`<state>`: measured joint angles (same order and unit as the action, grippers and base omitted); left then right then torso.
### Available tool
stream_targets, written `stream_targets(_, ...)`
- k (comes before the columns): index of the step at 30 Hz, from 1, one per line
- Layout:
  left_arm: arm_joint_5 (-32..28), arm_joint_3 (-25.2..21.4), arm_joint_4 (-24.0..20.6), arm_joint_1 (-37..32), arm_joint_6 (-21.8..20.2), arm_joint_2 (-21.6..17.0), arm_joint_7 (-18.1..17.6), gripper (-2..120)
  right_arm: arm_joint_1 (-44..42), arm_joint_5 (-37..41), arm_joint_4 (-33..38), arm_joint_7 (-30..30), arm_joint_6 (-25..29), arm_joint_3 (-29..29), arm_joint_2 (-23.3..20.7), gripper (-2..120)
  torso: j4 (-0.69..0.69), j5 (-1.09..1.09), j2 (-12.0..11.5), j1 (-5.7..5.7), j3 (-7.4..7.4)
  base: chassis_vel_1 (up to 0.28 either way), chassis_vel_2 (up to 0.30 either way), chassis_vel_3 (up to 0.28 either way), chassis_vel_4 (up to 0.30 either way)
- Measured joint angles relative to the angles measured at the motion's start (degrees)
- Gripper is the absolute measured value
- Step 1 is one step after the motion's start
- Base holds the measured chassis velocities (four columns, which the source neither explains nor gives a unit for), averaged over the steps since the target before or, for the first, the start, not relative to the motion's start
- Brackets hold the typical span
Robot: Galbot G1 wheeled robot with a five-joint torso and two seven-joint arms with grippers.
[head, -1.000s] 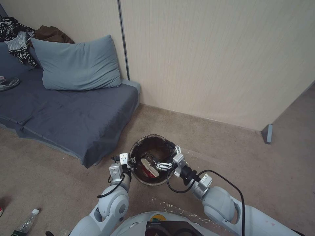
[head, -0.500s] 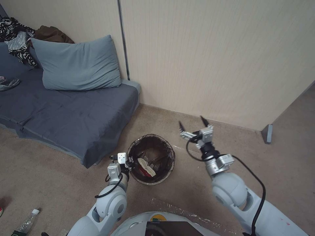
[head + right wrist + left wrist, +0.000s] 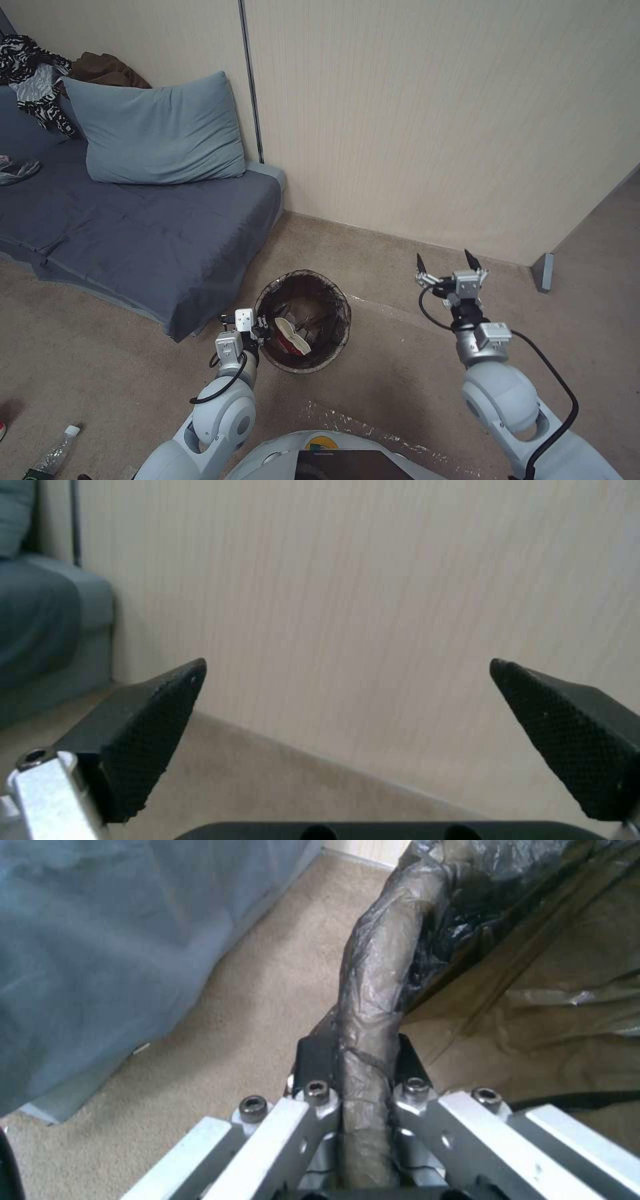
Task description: Pick up the trash bin, then pick up the garbage from the floor and place it into the trash bin.
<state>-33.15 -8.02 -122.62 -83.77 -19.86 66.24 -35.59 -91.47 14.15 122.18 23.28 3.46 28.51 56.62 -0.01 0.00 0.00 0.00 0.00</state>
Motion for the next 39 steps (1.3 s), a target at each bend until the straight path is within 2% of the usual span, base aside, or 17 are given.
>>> stream_targets(7, 0.6, -0.7, -1.5, -0.9, 0.8, -0.5, -0.2, 3, -5.4, -2.8, -0.2, -0.9, 2.6, 0.1, 3.4, 100, 0.01, 0.0, 0.0, 0.0, 0.0, 0.0, 0.0, 0.0, 0.0)
stream_targets(23, -0.2, -1.0, -2.3, -1.3, 1.1, -0.6, -0.8, 3, -7.6, -6.0, 1.1, 0.3, 2.7, -2.4, 10.0, 100, 0.01, -0.01, 0.0, 0.0, 0.0, 0.0, 0.0, 0.0, 0.0)
stream_targets(39, -0.1, -1.1, -2.2, -1.8, 1.1, -0.3, -1.4, 3, -6.0, -6.2, 0.8, 1.5, 1.9, -3.8, 10.2, 100, 0.01, 0.0, 0.0, 0.0, 0.0, 0.003, 0.002, 0.004, 0.003)
